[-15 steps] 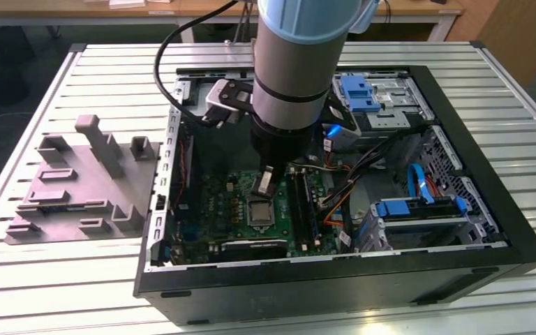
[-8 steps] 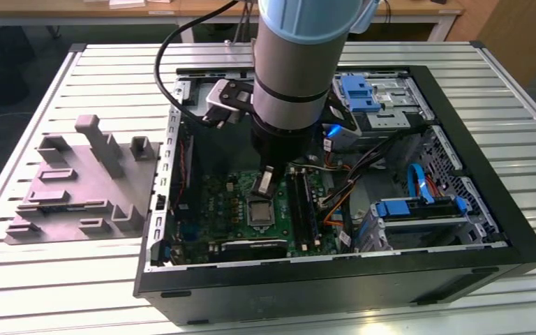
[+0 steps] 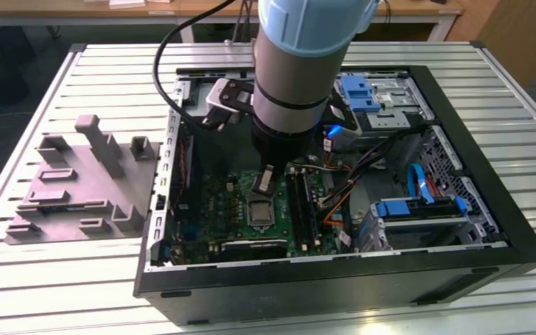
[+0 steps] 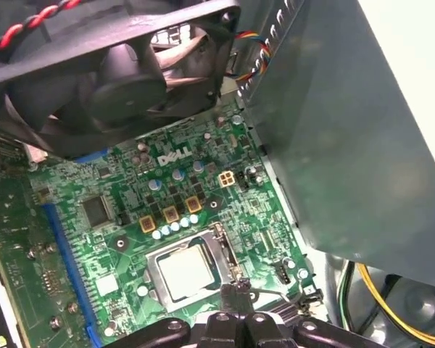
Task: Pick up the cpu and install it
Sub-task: 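Install the first cpu locking lever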
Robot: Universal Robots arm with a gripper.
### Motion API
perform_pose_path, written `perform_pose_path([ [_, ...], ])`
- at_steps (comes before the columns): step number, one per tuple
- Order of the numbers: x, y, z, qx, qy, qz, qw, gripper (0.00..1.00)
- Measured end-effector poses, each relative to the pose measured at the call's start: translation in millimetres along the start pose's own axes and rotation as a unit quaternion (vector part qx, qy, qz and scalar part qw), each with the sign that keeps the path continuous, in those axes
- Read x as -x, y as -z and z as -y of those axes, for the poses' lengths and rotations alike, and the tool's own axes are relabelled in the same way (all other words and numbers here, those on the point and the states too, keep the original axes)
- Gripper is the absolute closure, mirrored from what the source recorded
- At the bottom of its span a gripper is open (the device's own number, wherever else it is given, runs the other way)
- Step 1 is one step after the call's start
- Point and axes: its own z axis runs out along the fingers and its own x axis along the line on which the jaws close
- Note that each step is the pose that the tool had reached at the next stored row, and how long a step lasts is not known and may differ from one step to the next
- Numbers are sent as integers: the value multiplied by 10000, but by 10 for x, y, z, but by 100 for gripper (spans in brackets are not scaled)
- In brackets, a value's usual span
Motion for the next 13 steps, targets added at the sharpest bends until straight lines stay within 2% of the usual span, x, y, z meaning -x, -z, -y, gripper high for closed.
perform_pose_path([
  [4,15,1,33,-22,5,15,10000,89],
  [10,75,1,117,-25,5,18,10000,89],
  [13,93,-1,124,-25,5,17,10000,89],
])
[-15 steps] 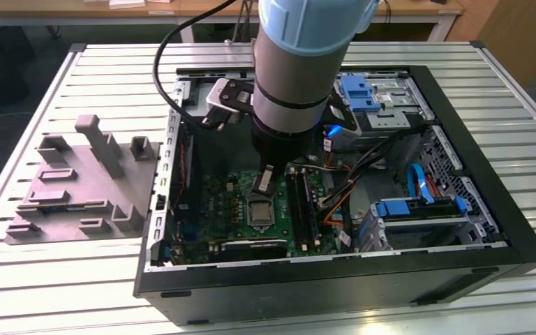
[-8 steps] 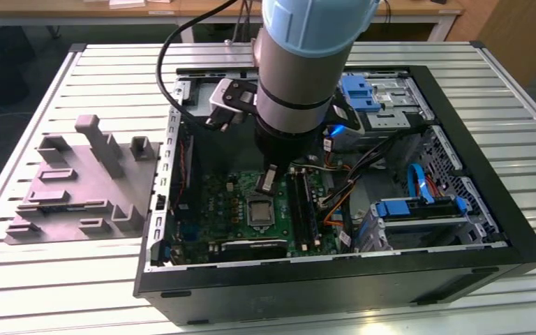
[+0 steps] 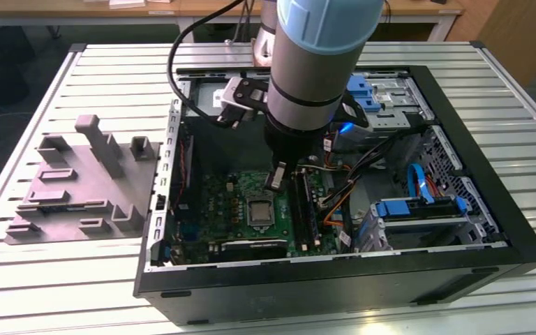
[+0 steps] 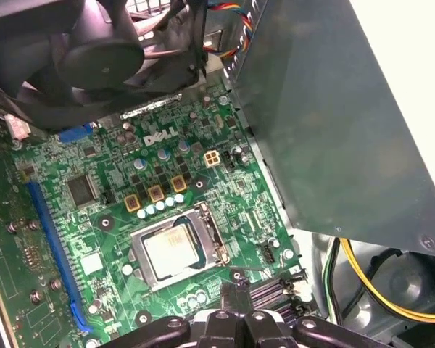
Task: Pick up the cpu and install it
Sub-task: 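Install the first cpu locking lever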
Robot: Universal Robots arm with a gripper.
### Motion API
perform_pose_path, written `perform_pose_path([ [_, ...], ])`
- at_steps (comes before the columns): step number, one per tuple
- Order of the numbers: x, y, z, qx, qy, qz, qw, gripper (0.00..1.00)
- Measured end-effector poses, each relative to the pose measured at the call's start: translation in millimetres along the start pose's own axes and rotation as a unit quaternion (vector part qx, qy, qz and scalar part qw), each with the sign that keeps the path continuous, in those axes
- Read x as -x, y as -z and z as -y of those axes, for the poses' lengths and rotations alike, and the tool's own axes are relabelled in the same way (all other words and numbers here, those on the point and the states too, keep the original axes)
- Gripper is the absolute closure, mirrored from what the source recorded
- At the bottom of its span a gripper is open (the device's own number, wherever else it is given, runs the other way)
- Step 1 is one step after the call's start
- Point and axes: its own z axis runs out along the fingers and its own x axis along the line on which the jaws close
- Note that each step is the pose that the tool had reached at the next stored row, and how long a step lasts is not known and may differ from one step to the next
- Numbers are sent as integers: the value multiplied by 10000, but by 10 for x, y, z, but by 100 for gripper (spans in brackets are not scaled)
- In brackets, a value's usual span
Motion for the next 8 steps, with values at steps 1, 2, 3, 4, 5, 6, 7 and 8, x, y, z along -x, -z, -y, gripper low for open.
perform_pose_path([
  [1,0,0,0,0,0,0,10000,89],
  [2,0,0,0,0,0,0,10000,89],
  [3,1,0,1,0,0,0,10000,89],
  [4,9,-1,2,0,1,0,10000,89],
  [5,25,-3,3,0,1,0,10000,89],
  [6,44,-5,3,0,2,0,10000,89],
  [7,64,-7,5,0,2,0,10000,89],
  [8,85,-10,5,0,3,0,10000,89],
])
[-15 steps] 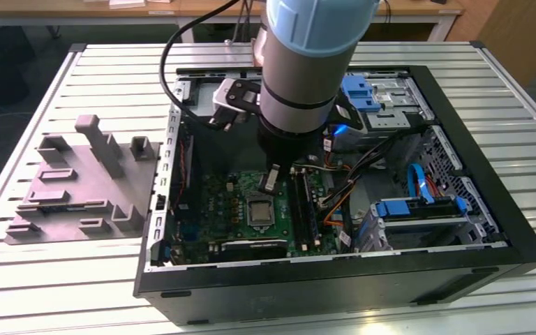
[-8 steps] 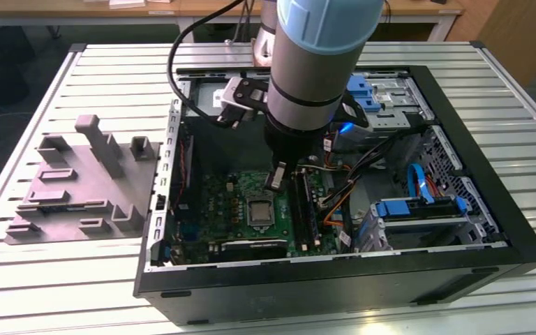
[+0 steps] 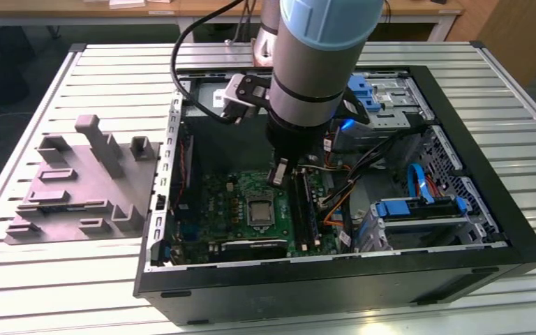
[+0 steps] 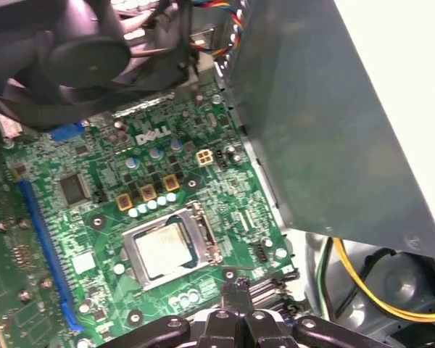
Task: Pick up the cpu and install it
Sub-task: 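Install the first cpu locking lever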
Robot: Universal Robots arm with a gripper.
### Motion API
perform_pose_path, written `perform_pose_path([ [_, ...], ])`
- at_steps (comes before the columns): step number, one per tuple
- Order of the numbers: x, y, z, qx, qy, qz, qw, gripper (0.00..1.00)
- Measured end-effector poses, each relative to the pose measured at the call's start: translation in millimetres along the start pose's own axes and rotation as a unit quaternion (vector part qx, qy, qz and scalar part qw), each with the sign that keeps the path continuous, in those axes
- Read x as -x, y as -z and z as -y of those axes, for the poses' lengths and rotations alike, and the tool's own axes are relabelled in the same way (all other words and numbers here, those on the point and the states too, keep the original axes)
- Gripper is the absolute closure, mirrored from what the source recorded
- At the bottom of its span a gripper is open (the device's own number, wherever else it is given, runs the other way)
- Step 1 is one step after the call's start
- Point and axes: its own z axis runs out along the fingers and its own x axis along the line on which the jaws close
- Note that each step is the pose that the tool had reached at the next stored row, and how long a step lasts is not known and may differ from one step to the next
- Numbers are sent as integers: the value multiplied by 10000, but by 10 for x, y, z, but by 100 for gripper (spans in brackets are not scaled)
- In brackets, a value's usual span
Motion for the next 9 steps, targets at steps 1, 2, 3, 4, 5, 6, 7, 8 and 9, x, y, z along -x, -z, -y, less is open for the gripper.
perform_pose_path([
  [1,21,-3,0,0,0,0,10000,89],
  [2,44,-5,2,0,1,0,10000,89],
  [3,61,-7,6,0,1,0,10000,89],
  [4,74,-8,16,0,1,0,10000,89],
  [5,84,-8,27,0,0,0,10000,89],
  [6,94,-9,37,0,1,0,10000,89],
  [7,104,-10,45,0,1,0,10000,89],
  [8,117,-11,49,0,1,0,10000,89],
  [9,129,-13,48,0,0,0,10000,89],
])
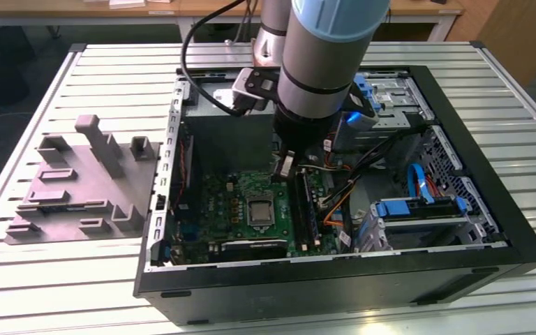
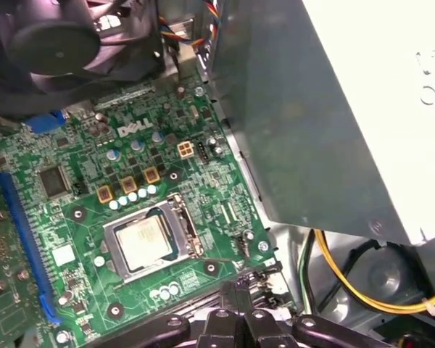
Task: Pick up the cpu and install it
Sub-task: 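Install the first cpu locking lever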
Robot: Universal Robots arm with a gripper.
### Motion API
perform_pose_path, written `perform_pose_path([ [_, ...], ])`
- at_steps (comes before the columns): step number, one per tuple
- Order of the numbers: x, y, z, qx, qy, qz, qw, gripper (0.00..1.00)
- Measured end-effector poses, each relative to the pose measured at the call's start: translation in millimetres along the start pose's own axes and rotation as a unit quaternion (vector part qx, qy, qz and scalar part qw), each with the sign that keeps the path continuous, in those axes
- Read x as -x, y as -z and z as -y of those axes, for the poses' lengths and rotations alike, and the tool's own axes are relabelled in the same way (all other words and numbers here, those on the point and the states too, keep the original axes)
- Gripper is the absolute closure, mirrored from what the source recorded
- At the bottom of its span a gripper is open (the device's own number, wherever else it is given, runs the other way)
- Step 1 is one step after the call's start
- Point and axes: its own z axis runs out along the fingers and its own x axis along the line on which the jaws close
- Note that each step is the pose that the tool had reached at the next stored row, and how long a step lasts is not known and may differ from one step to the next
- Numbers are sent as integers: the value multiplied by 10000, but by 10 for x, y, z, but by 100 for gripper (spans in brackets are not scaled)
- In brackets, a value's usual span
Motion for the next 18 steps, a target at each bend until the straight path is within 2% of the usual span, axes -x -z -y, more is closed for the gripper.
perform_pose_path([
  [6,91,-24,-30,0,0,0,10000,89],
  [18,154,-99,-53,1,0,3,10000,89],
])
